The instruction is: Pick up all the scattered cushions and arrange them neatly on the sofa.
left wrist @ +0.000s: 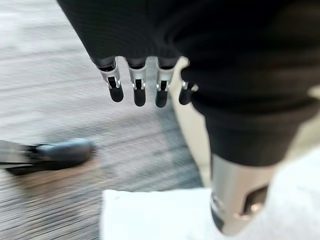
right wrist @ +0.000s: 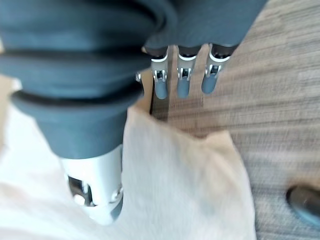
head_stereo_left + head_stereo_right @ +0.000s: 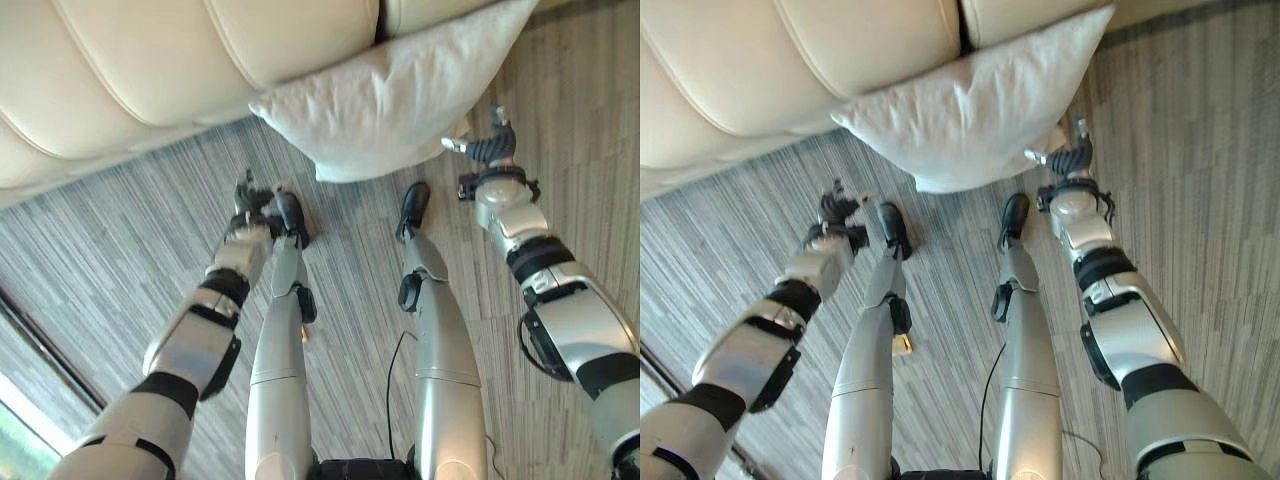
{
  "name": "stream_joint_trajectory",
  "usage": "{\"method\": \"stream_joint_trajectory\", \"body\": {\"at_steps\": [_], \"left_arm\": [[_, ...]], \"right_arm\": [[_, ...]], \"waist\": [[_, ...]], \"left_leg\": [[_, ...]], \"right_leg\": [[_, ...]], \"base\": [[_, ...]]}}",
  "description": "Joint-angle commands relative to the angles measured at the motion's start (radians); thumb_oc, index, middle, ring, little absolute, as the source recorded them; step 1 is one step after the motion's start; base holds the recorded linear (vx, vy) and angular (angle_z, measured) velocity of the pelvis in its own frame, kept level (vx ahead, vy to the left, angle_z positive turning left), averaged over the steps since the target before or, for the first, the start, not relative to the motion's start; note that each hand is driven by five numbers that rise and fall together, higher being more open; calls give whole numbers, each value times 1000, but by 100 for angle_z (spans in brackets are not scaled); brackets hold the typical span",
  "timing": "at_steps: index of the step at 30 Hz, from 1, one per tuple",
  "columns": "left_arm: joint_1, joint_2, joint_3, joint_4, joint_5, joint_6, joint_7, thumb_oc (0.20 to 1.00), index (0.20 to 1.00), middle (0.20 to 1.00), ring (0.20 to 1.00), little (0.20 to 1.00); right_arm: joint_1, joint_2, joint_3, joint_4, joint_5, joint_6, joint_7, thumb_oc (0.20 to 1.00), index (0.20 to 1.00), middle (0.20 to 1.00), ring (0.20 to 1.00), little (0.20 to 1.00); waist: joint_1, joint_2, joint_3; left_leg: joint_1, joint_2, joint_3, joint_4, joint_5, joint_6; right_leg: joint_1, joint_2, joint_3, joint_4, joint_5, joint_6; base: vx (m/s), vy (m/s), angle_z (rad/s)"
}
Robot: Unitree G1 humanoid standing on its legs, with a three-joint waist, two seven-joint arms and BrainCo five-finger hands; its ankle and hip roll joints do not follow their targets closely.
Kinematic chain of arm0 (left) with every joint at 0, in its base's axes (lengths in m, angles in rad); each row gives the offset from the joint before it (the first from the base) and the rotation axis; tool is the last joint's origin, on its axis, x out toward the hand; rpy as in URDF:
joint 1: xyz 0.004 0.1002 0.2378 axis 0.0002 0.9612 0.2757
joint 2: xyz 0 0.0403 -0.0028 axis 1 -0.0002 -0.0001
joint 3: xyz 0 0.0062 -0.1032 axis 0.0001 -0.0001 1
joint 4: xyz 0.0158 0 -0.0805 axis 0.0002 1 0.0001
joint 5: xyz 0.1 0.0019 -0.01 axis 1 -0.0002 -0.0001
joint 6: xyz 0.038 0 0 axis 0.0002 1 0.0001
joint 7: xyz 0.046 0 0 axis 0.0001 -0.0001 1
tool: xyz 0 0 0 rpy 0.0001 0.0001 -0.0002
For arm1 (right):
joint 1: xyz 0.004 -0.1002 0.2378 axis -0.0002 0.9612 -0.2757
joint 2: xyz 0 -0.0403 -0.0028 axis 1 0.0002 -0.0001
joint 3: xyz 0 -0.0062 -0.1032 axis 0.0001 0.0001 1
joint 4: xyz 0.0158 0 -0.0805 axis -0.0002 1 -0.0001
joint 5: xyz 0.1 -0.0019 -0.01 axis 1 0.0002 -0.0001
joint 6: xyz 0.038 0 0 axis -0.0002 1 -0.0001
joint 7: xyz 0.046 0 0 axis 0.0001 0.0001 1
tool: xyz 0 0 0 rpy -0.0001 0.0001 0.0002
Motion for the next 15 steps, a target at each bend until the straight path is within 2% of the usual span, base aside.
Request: {"method": "stream_joint_trajectory", "body": {"at_steps": [1, 3, 4, 5, 6, 8, 9, 10, 11, 12, 15], "left_arm": [[46, 11, 36, -81, 41, -68, 38, 1000, 1000, 1000, 1000, 1000], [-18, -10, -18, -124, 43, -83, 30, 1000, 1000, 1000, 1000, 1000], [-43, -22, -36, -150, 35, -94, 23, 1000, 1000, 1000, 1000, 1000], [-85, -28, -57, -211, 21, -119, 16, 1000, 1000, 1000, 1000, 1000], [-89, -26, -58, -212, 21, -118, 17, 1000, 1000, 1000, 1000, 1000], [-122, -78, -45, -272, -27, -160, 33, 401, 401, 401, 401, 401], [-129, -92, -41, -286, -36, -170, 35, 200, 200, 200, 200, 200], [-134, -90, -41, -286, -36, -170, 35, 200, 200, 200, 200, 200], [-153, -119, -31, -323, -74, -204, 25, 200, 200, 200, 200, 200], [-162, -196, -12, -346, -178, -253, -9, 200, 200, 200, 200, 200], [-137, -271, 4, -384, -253, -301, -30, 200, 200, 200, 200, 200]], "right_arm": [[110, 11, 13, -58, 15, -59, -37, 1000, 1000, 1000, 1000, 1000], [49, 19, 42, -61, 24, -82, -36, 1000, 1000, 1000, 1000, 1000], [24, 27, 49, -65, 52, -92, -25, 1000, 1000, 1000, 1000, 1000], [-9, 52, 31, -109, 145, -133, 4, 1000, 1000, 1000, 1000, 1000], [-13, 51, 30, -109, 146, -133, 5, 1000, 1000, 1000, 1000, 1000], [-11, 132, -34, -183, 364, -240, 31, 1000, 1000, 1000, 1000, 1000], [-14, 162, -46, -202, 427, -281, 36, 1000, 1000, 1000, 1000, 1000], [-20, 161, -46, -201, 429, -282, 37, 1000, 1000, 1000, 1000, 1000], [-51, 210, -67, -234, 576, -348, 105, 611, 611, 611, 611, 611], [-73, 256, -70, -260, 685, -382, 196, 200, 200, 200, 200, 200], [-62, 286, -96, -301, 743, -437, 244, 200, 200, 200, 200, 200]], "waist": [[-16, -28, -71], [-11, -26, -71], [-8, -26, -71], [-7, -24, -71], [-7, -24, -71], [-3, -23, -71], [0, -23, -71], [-1, -23, -71], [4, -21, -71], [7, -20, -71], [8, -19, -71]], "left_leg": [[-55, -59, -21, 166, -162, 17], [-158, -69, -29, 221, -168, 17], [-185, -72, -33, 227, -172, 15], [-247, -80, -44, 252, -175, 15], [-258, -81, -44, 257, -172, 16], [-305, -83, -48, 277, -172, 15], [-312, -81, -49, 282, -176, 12], [-325, -82, -49, 287, -172, 13], [-345, -84, -53, 287, -168, 11], [-351, -86, -57, 274, -158, 8], [-327, -88, -60, 254, -148, 4]], "right_leg": [[-12, 21, 46, -11, -100, 44], [-108, 18, 49, 42, -108, 44], [-136, 17, 49, 54, -114, 45], [-194, 16, 50, 79, -116, 47], [-204, 14, 51, 82, -113, 46], [-251, 16, 57, 99, -114, 48], [-257, 17, 56, 96, -118, 50], [-268, 16, 56, 98, -113, 49], [-287, 22, 56, 98, -111, 52], [-294, 24, 52, 85, -104, 55], [-269, 27, 47, 65, -99, 58]], "base": [[73, 7, 26], [59, -20, 17], [82, -23, 20], [56, -4, 14], [44, 0, 12], [35, 2, 5], [24, 7, 9], [12, 13, 4], [0, 0, 0], [1, 2, -5], [-16, 19, -6]]}}
